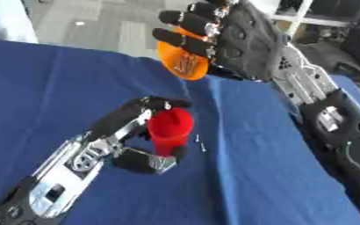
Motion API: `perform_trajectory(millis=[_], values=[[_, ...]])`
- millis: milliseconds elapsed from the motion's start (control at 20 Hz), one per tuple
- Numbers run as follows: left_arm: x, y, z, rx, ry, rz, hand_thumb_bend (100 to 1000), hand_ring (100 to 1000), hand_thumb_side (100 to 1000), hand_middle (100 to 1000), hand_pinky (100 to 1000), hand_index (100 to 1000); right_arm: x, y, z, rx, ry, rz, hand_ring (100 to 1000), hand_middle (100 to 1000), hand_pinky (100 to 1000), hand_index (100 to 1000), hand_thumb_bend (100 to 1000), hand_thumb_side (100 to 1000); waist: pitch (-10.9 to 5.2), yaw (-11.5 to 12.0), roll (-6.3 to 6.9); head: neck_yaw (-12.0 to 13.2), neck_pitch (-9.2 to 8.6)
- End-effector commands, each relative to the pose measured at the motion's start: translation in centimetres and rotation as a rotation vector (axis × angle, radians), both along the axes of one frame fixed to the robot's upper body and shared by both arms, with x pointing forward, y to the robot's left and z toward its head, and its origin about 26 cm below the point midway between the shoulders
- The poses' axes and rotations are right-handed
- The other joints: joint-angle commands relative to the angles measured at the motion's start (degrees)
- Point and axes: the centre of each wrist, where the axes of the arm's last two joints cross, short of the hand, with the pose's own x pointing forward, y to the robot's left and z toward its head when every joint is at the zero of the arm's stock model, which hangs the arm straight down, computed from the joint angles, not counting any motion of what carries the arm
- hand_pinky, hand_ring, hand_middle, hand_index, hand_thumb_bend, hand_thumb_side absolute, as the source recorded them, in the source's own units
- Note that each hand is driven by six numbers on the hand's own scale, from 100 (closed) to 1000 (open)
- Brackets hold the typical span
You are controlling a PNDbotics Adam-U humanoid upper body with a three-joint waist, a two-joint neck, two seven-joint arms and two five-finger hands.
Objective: Pour the contents of one cup into another cup.
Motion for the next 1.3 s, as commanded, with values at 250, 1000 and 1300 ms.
perform_trajectory(millis=[250,1000,1300], values=[[-0.05,-0.11,1.35,-0.006,-0.039,-0.010,100,235,323,482,152,914,-0.39,-0.52,1.46,-0.089,-0.018,0.357,440,667,664,753,176,100,-1.28,-0.1,0.31,-0.2,-0.55],[0.07,-0.05,1.12,0.001,-0.038,-0.006,100,235,320,482,152,914,-0.73,-0.81,2.36,-0.077,-0.061,0.353,452,680,680,756,205,100,-1.39,-0.2,0.28,-0.3,-0.54],[0.06,-0.06,1.17,-0.001,-0.038,-0.006,100,235,321,483,152,914,-0.65,-0.83,2.26,-0.079,-0.056,0.351,449,678,680,756,206,100,-1.36,-0.3,0.33,-0.2,-0.54]])
